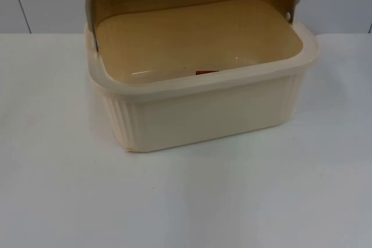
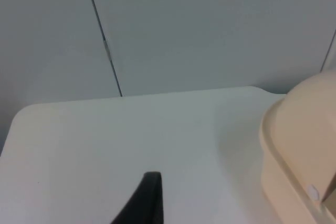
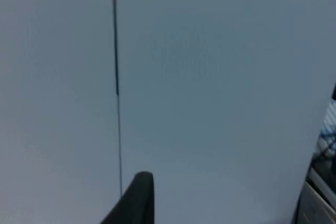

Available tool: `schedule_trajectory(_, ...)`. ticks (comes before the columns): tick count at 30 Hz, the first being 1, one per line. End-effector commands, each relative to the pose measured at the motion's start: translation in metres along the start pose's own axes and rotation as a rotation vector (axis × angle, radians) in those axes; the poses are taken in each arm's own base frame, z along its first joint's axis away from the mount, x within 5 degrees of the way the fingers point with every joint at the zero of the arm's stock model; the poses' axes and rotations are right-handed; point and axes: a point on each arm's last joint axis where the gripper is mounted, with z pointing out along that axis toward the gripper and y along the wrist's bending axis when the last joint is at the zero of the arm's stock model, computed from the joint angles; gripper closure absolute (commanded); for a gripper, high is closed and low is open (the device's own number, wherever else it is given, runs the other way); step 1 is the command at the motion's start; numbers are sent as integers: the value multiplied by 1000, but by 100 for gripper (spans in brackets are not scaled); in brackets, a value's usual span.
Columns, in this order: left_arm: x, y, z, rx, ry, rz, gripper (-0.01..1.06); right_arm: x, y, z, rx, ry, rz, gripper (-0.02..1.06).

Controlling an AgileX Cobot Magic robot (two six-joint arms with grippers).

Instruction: Open the box lid with the left hand, place the block into the box with the right hand, then close the box lid with the left hand.

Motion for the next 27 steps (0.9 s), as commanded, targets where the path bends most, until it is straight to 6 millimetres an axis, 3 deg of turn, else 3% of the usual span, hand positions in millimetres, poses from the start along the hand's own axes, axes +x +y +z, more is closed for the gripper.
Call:
schedule_trajectory(1, -1, 0, -1, 2, -19, -13, 4, 14, -2, 4, 16, 19, -27, 0)
schedule_trajectory(5, -1, 0, -1, 3, -23, -13, 4, 48, 3, 17, -4, 4, 8, 0)
schedule_trajectory(8, -1, 0, -1, 3, -25, -13, 4, 57, 4, 19, -7, 8, 34, 0)
schedule_trajectory(12, -2, 0, 0, 9, -30, -23, 4, 56, 4, 19, -8, -9, 55, 0)
schedule_trajectory(17, -10, 0, 16, 0, 64, -3, 4, 54, 4, 19, -10, -32, 59, 0)
schedule_trajectory(24, -68, -5, 49, 20, -29, 67, 4, 54, 4, 19, -10, -32, 59, 0)
schedule_trajectory(27, -98, -19, 71, 50, -75, 167, 4, 54, 4, 19, -10, -32, 59, 0)
